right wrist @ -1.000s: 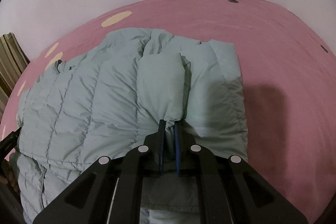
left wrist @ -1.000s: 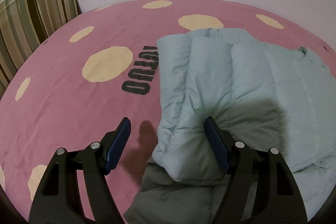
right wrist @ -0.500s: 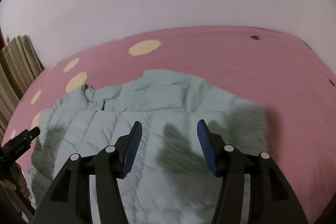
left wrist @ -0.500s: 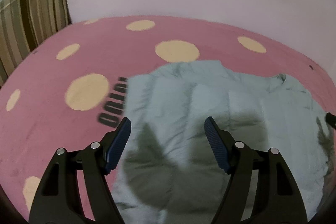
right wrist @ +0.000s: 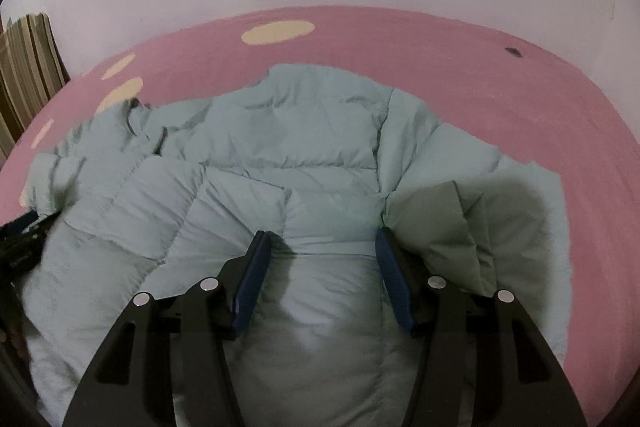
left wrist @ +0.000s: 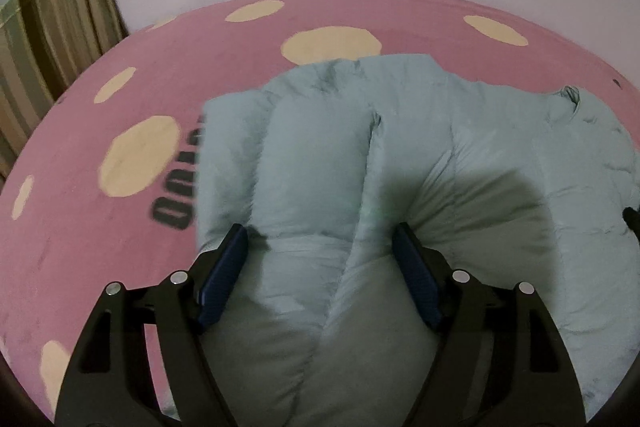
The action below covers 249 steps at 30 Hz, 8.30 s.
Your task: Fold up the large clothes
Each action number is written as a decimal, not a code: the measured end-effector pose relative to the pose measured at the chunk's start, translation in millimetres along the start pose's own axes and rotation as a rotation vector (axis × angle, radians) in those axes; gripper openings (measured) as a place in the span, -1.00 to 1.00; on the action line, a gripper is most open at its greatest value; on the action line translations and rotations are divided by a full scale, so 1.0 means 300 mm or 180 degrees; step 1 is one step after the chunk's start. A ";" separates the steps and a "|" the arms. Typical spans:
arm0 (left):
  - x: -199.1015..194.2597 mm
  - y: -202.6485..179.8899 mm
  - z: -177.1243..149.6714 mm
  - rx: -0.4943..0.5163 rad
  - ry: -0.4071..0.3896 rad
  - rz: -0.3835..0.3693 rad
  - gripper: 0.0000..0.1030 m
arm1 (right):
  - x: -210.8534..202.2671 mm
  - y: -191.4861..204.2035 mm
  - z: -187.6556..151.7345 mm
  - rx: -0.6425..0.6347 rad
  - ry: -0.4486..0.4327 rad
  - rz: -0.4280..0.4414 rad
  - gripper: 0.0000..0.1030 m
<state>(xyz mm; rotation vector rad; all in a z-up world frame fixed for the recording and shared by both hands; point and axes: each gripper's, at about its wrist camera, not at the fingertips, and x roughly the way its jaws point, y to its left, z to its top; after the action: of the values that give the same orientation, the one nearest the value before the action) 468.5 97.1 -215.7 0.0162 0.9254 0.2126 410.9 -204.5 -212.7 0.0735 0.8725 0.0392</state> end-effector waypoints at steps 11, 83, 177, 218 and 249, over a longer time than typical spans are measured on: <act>-0.037 0.043 -0.122 -0.0038 0.0122 -0.0096 0.49 | -0.066 -0.086 -0.145 0.0076 0.0125 -0.0066 0.09; -0.758 0.406 -0.368 -0.0609 -0.0534 -0.1184 -0.85 | -0.840 -0.237 -0.430 0.0712 -0.0590 0.0727 -0.84; -0.125 0.108 0.338 0.0145 -0.0630 -0.0144 -0.92 | -0.261 -0.240 0.261 0.0265 -0.0657 0.0153 -0.86; 0.187 0.066 0.280 0.0021 -0.0143 0.0302 0.09 | 0.079 -0.246 0.212 0.0329 -0.0110 -0.0279 0.04; 0.018 -0.242 0.194 0.0193 -0.0400 -0.0387 0.31 | 0.084 0.090 0.186 0.0055 -0.0278 0.0068 0.08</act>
<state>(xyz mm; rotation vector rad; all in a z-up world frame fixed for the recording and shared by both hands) 530.4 31.6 -192.5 0.0289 0.8045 0.0696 469.8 -178.7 -193.9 0.1001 0.7850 0.0481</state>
